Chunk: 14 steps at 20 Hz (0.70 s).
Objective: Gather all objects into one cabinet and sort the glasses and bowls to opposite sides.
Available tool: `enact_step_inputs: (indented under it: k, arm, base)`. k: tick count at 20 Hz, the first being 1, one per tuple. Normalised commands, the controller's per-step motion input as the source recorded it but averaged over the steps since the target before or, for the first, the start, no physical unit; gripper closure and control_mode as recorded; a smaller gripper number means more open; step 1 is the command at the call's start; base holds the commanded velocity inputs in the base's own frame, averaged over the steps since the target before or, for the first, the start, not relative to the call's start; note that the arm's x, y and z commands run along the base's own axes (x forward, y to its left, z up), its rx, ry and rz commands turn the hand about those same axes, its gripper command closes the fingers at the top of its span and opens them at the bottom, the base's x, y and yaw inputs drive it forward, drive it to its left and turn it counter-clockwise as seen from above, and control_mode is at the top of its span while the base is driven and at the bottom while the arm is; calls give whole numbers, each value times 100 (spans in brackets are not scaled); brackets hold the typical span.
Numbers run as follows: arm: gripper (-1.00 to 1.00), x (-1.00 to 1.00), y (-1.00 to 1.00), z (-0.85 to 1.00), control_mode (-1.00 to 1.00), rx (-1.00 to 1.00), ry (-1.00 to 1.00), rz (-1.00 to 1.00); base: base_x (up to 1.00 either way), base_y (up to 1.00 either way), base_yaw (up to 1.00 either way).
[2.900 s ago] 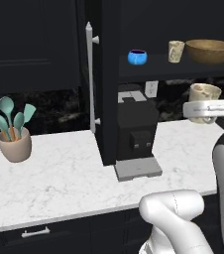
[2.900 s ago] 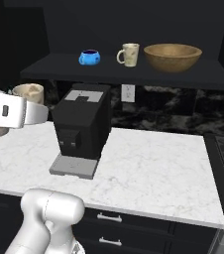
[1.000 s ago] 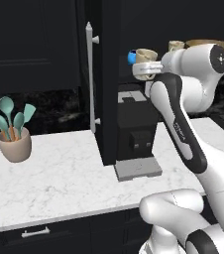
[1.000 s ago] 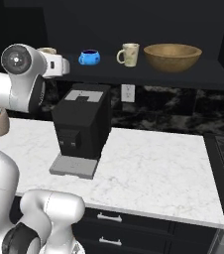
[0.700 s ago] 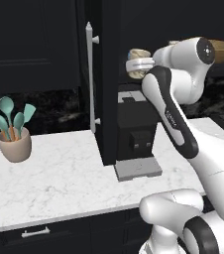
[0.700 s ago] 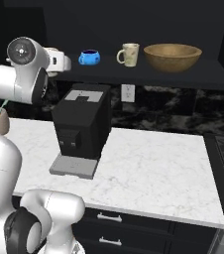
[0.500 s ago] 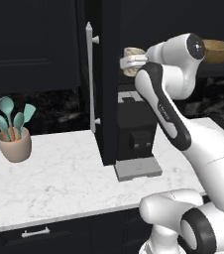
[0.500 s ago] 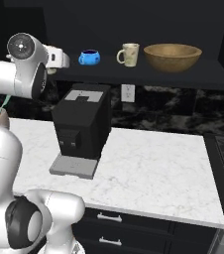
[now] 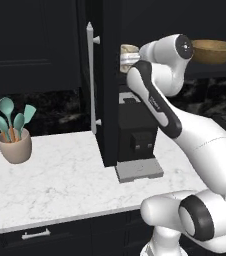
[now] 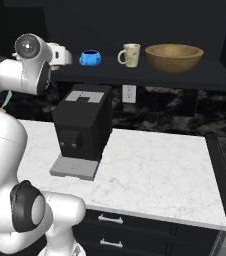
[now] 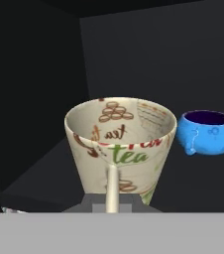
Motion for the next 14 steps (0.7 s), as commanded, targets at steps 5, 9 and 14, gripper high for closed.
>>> enact_step_inputs:
  k: [5,9,14]
  arm:
    - [100,25,16,-24,-100,0,-4,6]
    - [100,29,31,-9,-100,0,0,5]
    - [100,32,10,0,-100,0,2,0]
  base:
    - [0,0,0]
    - [0,0,0]
    - [0,0,0]
